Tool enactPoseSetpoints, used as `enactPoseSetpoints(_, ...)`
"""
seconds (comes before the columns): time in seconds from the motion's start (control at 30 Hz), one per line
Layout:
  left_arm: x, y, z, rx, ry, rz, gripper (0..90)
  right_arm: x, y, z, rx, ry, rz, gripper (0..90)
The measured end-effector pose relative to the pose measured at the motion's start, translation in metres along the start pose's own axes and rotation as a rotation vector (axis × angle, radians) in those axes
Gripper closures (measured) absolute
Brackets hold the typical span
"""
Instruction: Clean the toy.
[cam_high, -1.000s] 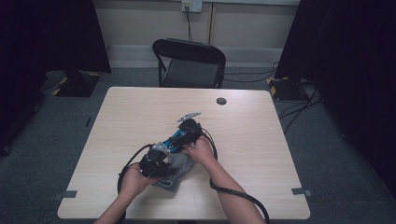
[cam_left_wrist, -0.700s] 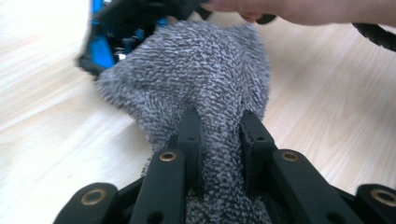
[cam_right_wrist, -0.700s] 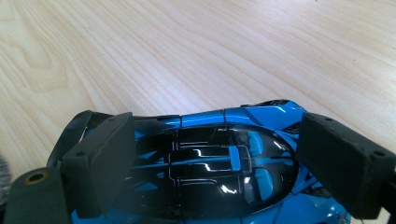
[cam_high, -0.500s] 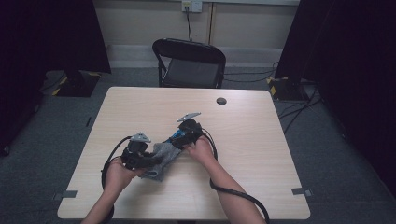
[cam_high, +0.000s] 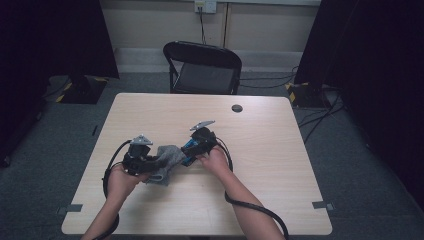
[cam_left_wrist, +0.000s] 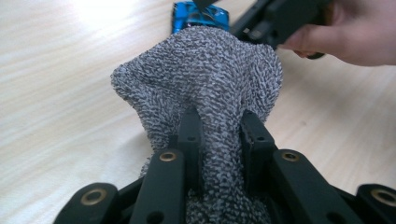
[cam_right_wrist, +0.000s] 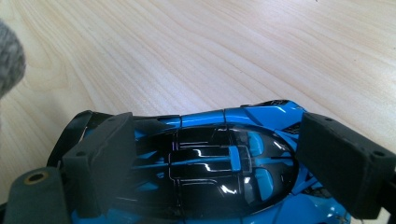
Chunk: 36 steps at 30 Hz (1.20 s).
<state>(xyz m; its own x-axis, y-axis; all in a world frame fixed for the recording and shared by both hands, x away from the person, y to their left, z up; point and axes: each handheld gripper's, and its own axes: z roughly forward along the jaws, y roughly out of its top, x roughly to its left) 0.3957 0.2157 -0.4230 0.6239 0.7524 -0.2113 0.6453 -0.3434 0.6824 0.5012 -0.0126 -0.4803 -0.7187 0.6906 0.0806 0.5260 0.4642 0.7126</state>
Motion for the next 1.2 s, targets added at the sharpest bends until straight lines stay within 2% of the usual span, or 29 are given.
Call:
enactPoseSetpoints(0.2,0.010,-0.002,0.002,-0.013,0.032,-0.036,74.0,0.000,0.000,0.000,-0.001,0.000,-0.001,11.6)
enactPoseSetpoints(0.33,0.016,-0.003,0.005,-0.013,0.078,-0.048,74.1,0.000,0.000,0.000,0.003,0.002,-0.001,11.6)
enactPoseSetpoints(0.47,0.025,-0.005,0.007,-0.019,0.112,-0.077,74.1,0.000,0.000,0.000,0.003,0.002,0.001,11.6)
enactPoseSetpoints(0.53,0.028,-0.007,0.009,-0.014,0.121,-0.093,74.0,0.000,0.000,0.000,0.001,0.003,-0.002,11.6)
enactPoseSetpoints(0.77,0.035,-0.010,0.025,0.023,0.205,-0.158,73.8,0.000,0.000,0.000,0.000,0.003,-0.002,11.6)
enactPoseSetpoints(0.93,0.032,-0.013,0.041,0.088,0.207,-0.130,73.6,0.000,0.000,0.000,0.000,0.002,-0.002,11.6)
enactPoseSetpoints(1.2,0.024,-0.013,0.051,0.116,0.176,-0.106,73.1,0.000,0.000,0.000,-0.001,0.000,-0.003,11.6)
